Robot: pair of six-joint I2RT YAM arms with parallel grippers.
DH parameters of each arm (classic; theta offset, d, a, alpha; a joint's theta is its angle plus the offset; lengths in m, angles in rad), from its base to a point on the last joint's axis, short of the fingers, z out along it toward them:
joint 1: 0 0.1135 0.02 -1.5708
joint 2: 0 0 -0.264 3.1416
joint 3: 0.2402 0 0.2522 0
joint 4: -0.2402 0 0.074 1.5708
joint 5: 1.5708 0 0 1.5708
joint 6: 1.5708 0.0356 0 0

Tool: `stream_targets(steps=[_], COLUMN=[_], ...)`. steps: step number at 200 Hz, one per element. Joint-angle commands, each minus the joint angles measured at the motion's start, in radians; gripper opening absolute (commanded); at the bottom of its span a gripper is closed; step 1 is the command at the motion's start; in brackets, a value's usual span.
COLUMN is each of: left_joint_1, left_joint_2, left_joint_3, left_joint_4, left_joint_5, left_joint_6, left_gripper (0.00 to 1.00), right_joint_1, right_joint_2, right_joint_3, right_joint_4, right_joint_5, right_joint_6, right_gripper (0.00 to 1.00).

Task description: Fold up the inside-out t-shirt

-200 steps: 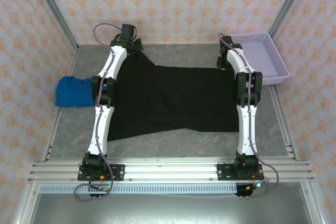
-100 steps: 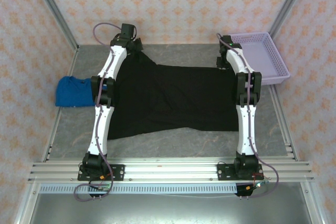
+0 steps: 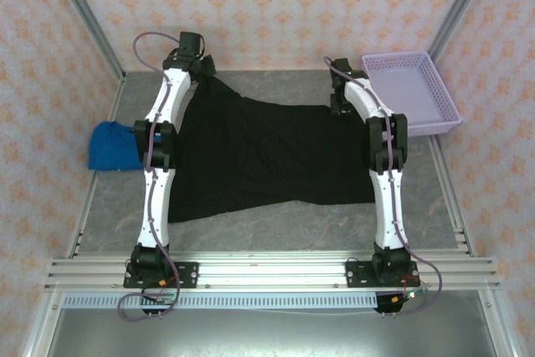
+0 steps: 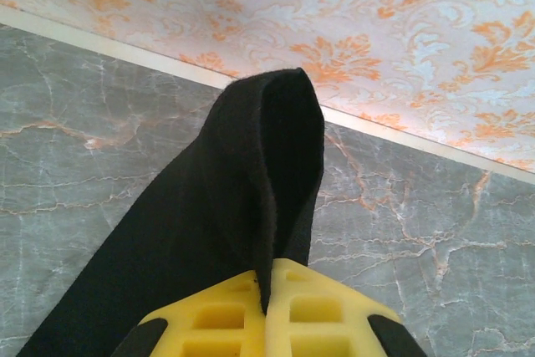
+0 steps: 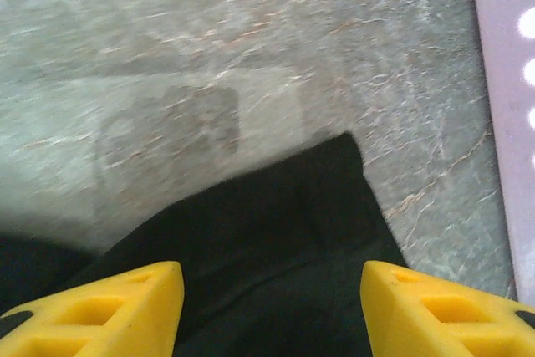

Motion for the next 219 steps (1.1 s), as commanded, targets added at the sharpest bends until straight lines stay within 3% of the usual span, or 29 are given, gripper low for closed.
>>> stream_targets(steps=[1, 47, 136, 219], left_joint_1=[0.002, 0.002, 0.001, 0.001], left_joint_2=[-0.024, -0.009, -0.010, -0.010], left_joint_3=[-0.005, -0.004, -0.005, -0.004], left_joint_4=[0.014, 0.019, 0.014, 0.012], left_joint_5=[0.000, 0.006, 0.008, 0.008], left_joint_6=[0.007, 0.008, 0.020, 0.028], left_gripper=[0.02, 0.02, 0.03, 0.02], right_joint_1=[0.046, 0.088, -0.057, -0.119], right_joint_2=[-0.116, -0.198, -0.031, 0.167], right_joint_3=[-0.084, -0.293, 0.013, 0.247], right_joint_4=[0.030, 0.139, 0.069, -0.091], right_joint_5=[-0.018, -0.082, -0.066, -0.100], right_joint_6=[0.035, 0.097, 0.052, 0.060], right_gripper=[0.59, 0.58, 0.60, 0.72])
